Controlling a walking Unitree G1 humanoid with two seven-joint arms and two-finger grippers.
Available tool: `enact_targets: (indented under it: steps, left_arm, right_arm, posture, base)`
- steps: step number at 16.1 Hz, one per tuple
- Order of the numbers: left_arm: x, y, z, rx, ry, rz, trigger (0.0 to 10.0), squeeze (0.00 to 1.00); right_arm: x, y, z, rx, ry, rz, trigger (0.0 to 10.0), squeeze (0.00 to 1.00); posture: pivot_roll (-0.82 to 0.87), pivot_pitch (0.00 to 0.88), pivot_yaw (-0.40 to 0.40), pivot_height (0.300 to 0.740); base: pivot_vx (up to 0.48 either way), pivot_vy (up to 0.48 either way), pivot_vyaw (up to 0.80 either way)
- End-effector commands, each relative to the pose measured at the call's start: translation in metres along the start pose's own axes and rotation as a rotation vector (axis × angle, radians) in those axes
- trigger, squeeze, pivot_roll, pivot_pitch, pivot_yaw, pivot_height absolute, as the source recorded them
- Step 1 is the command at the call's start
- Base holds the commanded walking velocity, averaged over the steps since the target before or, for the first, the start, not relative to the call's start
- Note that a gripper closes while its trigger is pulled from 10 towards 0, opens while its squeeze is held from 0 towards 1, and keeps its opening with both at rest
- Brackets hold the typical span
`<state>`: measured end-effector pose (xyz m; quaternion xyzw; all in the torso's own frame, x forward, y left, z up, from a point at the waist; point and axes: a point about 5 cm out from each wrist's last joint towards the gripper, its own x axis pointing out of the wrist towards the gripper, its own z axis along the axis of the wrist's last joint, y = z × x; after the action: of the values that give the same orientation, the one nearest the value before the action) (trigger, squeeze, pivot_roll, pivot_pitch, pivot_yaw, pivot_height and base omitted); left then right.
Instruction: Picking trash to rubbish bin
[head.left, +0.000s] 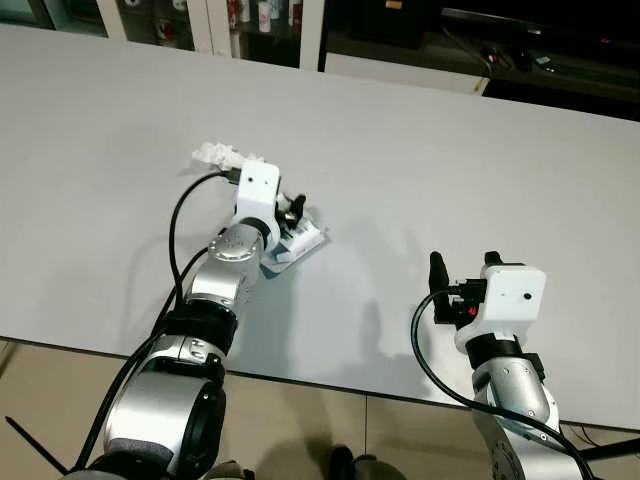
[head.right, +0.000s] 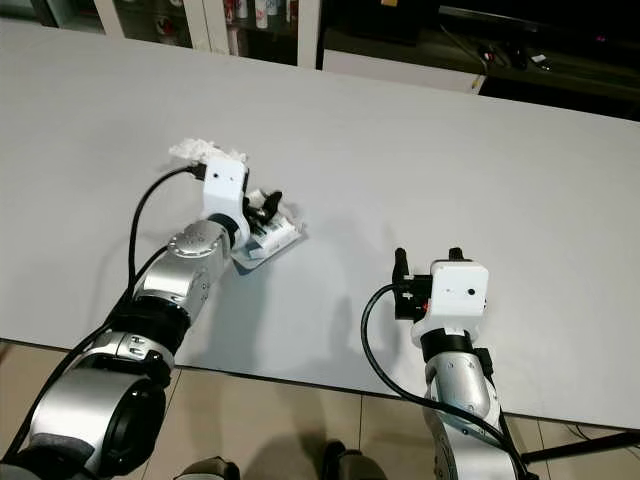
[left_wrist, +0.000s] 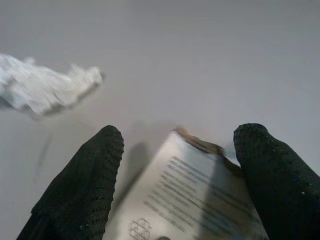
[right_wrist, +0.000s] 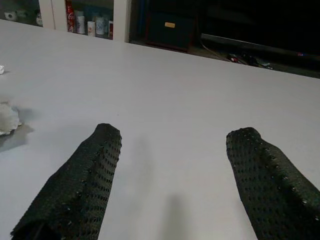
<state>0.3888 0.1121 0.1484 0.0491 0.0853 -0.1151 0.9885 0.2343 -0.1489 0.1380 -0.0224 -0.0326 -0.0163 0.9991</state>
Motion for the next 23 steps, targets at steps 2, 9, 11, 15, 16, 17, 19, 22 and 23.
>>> enact_targets:
  steps: [2,9,11,15,16,17,19,22,23]
  left_arm:
    - [0.004,-0.013,0.000,0.016,0.059,-0.048,10.0,0.00]
    - [0.002,-0.021,-0.023,0.085,0.224,-0.133,10.0,1.00]
    - [0.000,-0.022,-0.031,0.107,0.264,-0.169,10.0,1.00]
    - [0.000,-0.023,-0.028,0.105,0.265,-0.199,10.0,1.00]
    - [0.000,-0.022,-0.027,0.108,0.266,-0.209,10.0,1.00]
    - [0.000,-0.021,-0.027,0.121,0.270,-0.206,10.0,1.00]
    - [0.002,-0.014,-0.020,0.119,0.243,-0.174,10.0,1.00]
    - [0.006,0.001,0.011,0.112,0.158,-0.117,10.0,1.00]
    - [0.006,0.002,0.013,0.113,0.155,-0.116,10.0,1.00]
  right_arm:
    - [0.001,-0.003,-0.002,-0.012,0.007,-0.008,10.0,0.00]
    - [0.004,-0.002,-0.002,-0.013,0.006,-0.015,10.0,0.00]
    - [0.004,-0.002,-0.003,-0.012,0.006,-0.015,10.0,0.00]
    - [0.007,-0.002,-0.003,-0.011,0.002,-0.014,10.0,0.00]
    - [0.007,-0.002,-0.003,-0.011,0.001,-0.014,10.0,0.00]
    - [0.007,-0.001,-0.003,-0.010,0.002,-0.015,10.0,0.00]
    - [0.007,-0.002,-0.003,-0.009,-0.001,-0.018,10.0,0.00]
    - [0.009,-0.003,-0.002,-0.011,-0.009,-0.021,10.0,0.00]
    - [0.010,-0.003,-0.002,-0.011,-0.010,-0.021,10.0,0.00]
  posture:
    - [0.10,0.136,-0.077,0.740]
    - [0.11,0.131,-0.066,0.740]
    - [0.11,0.130,-0.066,0.740]
    - [0.12,0.125,-0.065,0.740]
    - [0.12,0.123,-0.061,0.740]
    - [0.12,0.121,-0.059,0.740]
    - [0.12,0.121,-0.059,0.740]
    - [0.12,0.112,-0.058,0.740]
    - [0.12,0.112,-0.058,0.740]
  base:
    - [0.000,0.000,0.00]
    - [0.000,0.000,0.00]
    - [0.000,0.000,0.00]
    - [0.000,0.000,0.00]
    - [0.000,0.000,0.00]
    - [0.000,0.000,0.00]
    - [0.000,0.000,0.00]
    - [0.000,0.000,0.00]
    - [0.000,0.000,0.00]
